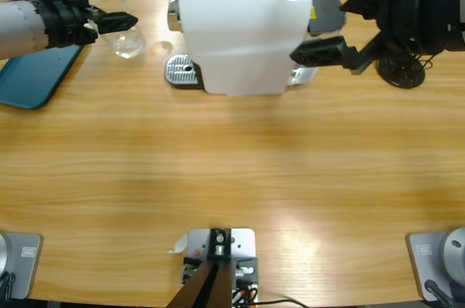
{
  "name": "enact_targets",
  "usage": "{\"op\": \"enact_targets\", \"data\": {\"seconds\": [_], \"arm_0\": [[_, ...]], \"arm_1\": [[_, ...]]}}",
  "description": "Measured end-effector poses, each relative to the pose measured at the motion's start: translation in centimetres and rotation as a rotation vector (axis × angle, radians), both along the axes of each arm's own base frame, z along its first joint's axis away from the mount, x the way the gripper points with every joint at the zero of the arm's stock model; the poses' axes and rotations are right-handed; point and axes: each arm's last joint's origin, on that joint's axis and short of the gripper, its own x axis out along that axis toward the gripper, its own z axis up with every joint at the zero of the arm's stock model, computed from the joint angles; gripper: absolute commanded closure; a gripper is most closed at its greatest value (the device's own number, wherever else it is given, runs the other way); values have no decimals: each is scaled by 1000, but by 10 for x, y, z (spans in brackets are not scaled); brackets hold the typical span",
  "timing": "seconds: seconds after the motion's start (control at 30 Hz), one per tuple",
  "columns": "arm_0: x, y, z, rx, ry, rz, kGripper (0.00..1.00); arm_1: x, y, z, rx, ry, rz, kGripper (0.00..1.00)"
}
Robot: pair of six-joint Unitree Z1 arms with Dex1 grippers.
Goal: Pour coffee
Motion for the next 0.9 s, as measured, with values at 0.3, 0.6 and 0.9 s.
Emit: {"op": "enact_targets", "data": {"seconds": [0.3, 0.6, 0.9], "arm_0": [[-16, -20, -9, 9, 36, -110, 515], [-4, -42, -36, 24, 104, -178, 515], [2, -58, -39, 14, 95, -209, 204]], "arm_1": [[-20, -24, 2, -1, 1, 0, 0], [-28, -34, 4, -5, 4, -1, 2], [-34, -46, 0, -15, 13, -17, 4]]}}
